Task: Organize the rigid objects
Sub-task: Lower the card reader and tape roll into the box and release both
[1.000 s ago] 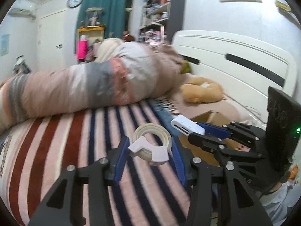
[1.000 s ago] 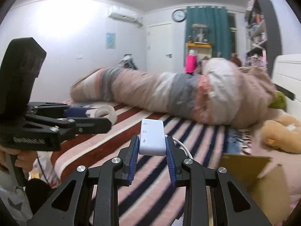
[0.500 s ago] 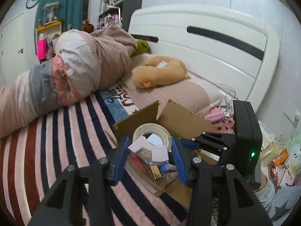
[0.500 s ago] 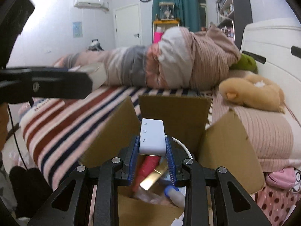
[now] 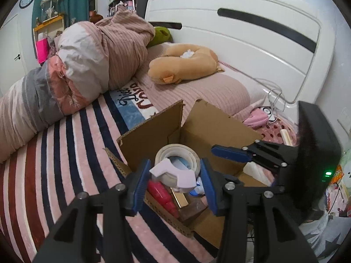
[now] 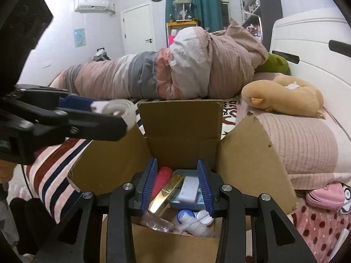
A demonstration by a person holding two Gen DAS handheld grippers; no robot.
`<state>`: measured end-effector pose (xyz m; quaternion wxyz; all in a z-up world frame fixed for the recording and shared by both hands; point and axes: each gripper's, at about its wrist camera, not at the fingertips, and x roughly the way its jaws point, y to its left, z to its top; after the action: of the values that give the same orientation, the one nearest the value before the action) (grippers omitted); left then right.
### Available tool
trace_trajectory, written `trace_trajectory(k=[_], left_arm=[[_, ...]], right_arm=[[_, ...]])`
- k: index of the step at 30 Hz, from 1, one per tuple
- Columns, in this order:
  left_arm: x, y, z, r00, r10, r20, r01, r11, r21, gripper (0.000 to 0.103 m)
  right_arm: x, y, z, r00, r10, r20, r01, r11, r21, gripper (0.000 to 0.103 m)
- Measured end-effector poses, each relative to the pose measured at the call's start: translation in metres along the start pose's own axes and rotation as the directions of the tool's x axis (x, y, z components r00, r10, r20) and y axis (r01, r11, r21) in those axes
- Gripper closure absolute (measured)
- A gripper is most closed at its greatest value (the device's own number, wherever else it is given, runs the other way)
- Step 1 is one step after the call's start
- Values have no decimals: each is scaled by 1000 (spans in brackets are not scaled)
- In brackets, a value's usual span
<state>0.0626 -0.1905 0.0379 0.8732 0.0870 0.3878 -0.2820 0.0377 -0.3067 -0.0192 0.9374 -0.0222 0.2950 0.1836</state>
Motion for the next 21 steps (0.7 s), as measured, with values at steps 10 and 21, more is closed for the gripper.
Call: trace_trajectory(k=[10,21], left_arm=[[14,-1,-6,999,39,-31,-38,999,21,46],[-40,19,-24,989,97,112,-88,992,-85,21]], right_arm=[[-1,-4,-6,1000,-9,-12,9,1000,16,68],[-11,10,4,999,27,29,-26,999,-22,40]])
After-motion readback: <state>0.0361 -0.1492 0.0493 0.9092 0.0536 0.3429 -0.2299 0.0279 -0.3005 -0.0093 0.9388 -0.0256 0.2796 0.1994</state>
